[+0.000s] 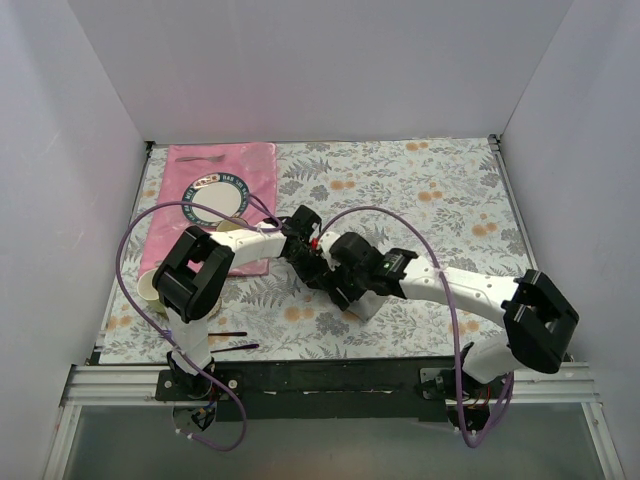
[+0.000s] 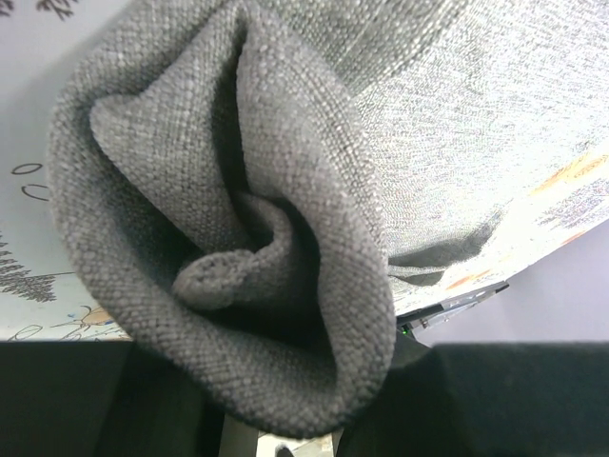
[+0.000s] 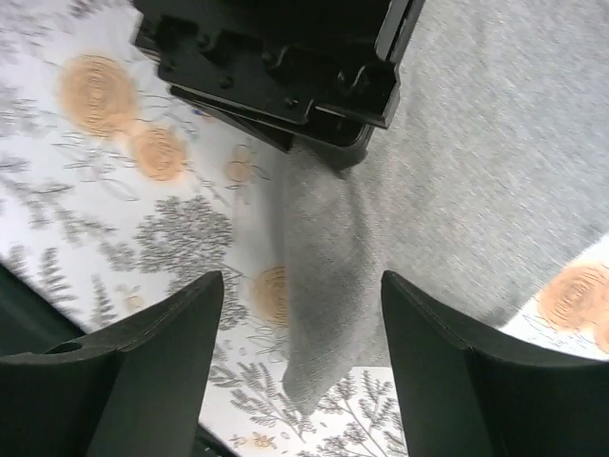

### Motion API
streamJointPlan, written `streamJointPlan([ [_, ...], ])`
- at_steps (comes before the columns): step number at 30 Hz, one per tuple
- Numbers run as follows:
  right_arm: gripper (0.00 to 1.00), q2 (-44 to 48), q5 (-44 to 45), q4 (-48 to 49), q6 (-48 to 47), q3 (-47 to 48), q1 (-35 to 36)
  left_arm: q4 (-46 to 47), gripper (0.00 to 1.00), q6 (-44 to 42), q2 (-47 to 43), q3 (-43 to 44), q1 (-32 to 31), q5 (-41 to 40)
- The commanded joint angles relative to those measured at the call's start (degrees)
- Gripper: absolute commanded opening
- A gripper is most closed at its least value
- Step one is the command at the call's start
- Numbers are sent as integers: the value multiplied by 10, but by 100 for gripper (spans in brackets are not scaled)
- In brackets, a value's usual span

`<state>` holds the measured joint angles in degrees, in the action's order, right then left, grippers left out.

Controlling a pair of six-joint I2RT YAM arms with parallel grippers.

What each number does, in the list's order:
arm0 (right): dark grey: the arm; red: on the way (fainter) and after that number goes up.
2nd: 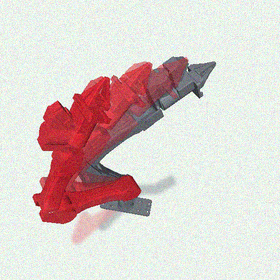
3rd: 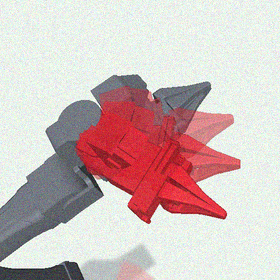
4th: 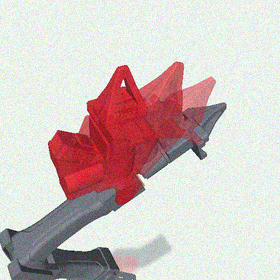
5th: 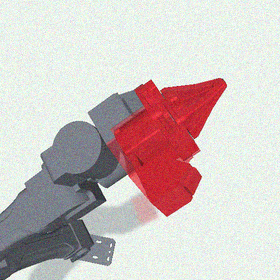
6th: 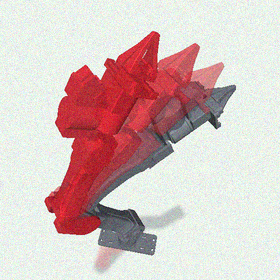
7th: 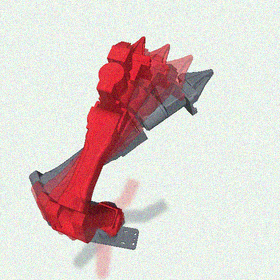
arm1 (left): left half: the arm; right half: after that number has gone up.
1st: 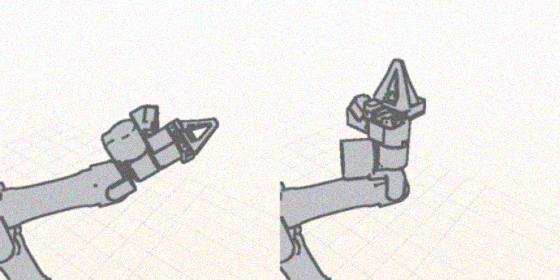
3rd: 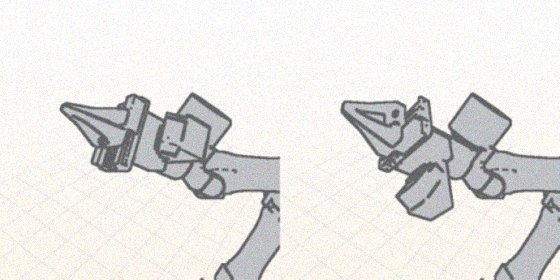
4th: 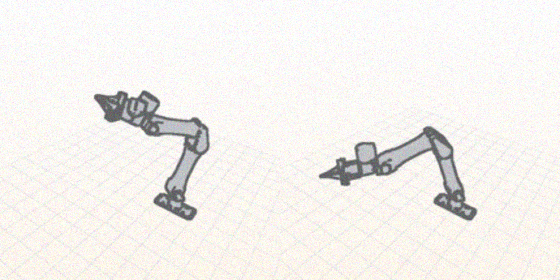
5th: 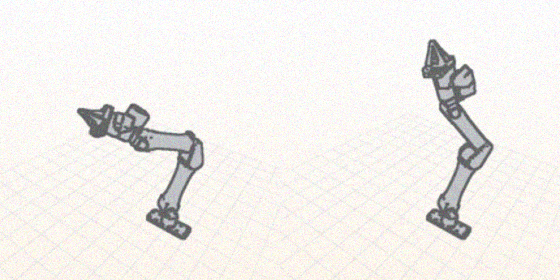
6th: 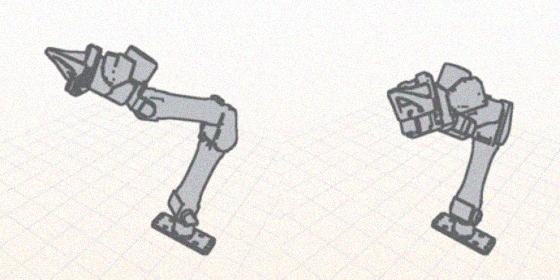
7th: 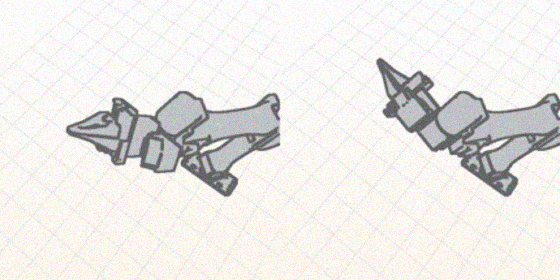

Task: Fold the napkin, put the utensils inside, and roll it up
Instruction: Roll the napkin with the utensil

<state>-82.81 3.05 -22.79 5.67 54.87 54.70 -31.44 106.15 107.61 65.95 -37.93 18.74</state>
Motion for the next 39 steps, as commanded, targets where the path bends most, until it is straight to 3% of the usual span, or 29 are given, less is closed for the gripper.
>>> streamJointPlan([
  [1, 75, -31, 197, -16, -12, 13, 49, -26, 25, -9, 8, 4, 4, -7],
  [7, 73, -70, 226, 19, -29, 9, 81, -27, 24, -6, 8, 4, 5, -5],
  [15, 65, -91, 188, 58, -22, -18, 82, -27, 24, -3, 7, 4, 9, 1],
  [25, 65, -106, 159, 96, 2, -65, 79, -26, 25, -4, 12, 4, 12, 7],
  [28, 55, -105, 152, 97, 13, -70, 67, -28, 29, -9, 8, 9, 12, 5],
  [32, 34, -95, 98, 108, 23, -81, 41, -37, 51, -31, -13, 29, 15, -15],
  [34, 24, -93, 58, 113, 23, -86, 29, -47, 54, -51, -21, 42, 15, -26],
  [39, 19, -99, -54, 131, 38, -99, -9, -79, 60, -86, -37, 91, 27, -58],
])
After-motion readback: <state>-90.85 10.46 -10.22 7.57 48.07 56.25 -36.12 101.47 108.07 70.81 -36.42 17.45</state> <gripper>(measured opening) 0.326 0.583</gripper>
